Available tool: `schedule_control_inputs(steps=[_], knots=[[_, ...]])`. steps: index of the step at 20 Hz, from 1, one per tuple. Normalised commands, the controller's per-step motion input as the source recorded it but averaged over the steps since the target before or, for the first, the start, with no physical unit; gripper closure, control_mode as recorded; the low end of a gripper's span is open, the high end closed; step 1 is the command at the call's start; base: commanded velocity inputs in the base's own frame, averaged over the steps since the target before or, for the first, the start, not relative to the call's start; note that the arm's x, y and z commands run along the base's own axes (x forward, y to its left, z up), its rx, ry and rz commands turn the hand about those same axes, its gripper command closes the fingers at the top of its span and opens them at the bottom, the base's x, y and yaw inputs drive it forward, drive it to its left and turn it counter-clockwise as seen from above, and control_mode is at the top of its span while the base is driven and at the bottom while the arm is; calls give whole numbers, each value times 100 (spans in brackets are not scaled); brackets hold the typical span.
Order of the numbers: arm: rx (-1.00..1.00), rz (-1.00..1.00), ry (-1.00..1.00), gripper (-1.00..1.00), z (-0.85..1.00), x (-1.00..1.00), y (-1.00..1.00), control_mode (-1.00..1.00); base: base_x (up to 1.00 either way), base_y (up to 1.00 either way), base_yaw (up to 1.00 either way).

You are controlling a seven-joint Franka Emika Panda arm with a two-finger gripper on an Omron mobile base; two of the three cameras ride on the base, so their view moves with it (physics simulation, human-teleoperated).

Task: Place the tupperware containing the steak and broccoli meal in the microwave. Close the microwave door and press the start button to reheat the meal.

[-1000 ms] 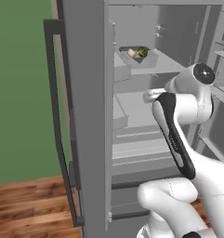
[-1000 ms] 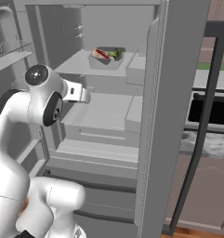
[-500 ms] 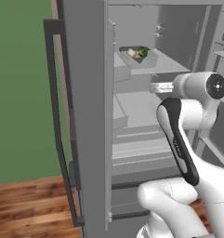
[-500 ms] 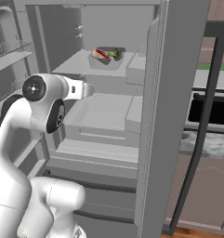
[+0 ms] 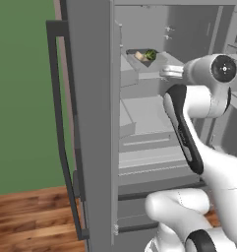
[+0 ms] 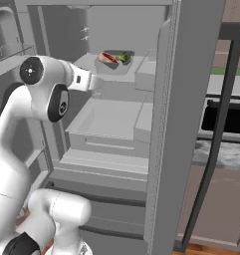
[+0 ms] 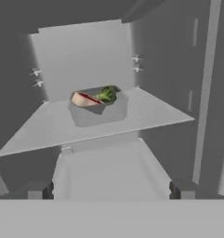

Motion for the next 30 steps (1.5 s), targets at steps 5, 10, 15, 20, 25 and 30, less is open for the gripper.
schedule_control_inputs(steps=[5, 10, 15, 20, 25, 30], knots=[[11, -7, 8, -100, 22, 36, -1, -100, 0, 0, 0], [15, 0, 0, -100, 1, 40, -19, -100, 0, 0, 0], [4, 0, 0, -100, -5, 39, -3, -100, 0, 0, 0], [2, 0, 0, -100, -13, 46, -1, -100, 0, 0, 0], [0, 0, 3, -100, -22, 43, 0, -100, 0, 0, 0], [0, 0, 6, -100, -17, 50, 0, -100, 0, 0, 0]])
